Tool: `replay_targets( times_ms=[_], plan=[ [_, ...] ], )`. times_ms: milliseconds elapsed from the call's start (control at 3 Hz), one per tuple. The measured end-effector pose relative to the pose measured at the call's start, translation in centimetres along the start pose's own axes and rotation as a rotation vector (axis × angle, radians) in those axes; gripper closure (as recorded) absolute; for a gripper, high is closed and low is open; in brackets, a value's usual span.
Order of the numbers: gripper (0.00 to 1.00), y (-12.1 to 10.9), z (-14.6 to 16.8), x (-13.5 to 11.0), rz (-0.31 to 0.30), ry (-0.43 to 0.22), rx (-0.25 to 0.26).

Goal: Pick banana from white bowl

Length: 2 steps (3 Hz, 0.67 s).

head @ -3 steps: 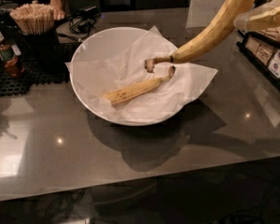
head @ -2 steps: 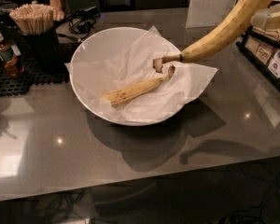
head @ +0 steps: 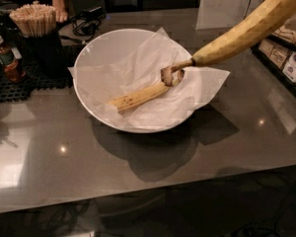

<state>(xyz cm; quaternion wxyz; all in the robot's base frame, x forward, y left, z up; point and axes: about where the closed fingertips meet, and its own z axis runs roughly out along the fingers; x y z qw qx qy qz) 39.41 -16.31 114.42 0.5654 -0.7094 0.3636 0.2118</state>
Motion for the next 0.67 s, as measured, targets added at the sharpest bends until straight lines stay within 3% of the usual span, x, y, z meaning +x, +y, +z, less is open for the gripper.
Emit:
replay_targets(
  times_ms=[333, 667],
  plan=[
    [1.0, -0.72, 0.27, -0.16, -0.049, 0.004, 0.022],
    [1.0, -0.72, 0.27, -0.16, -0.049, 0.004, 0.022]
  ],
)
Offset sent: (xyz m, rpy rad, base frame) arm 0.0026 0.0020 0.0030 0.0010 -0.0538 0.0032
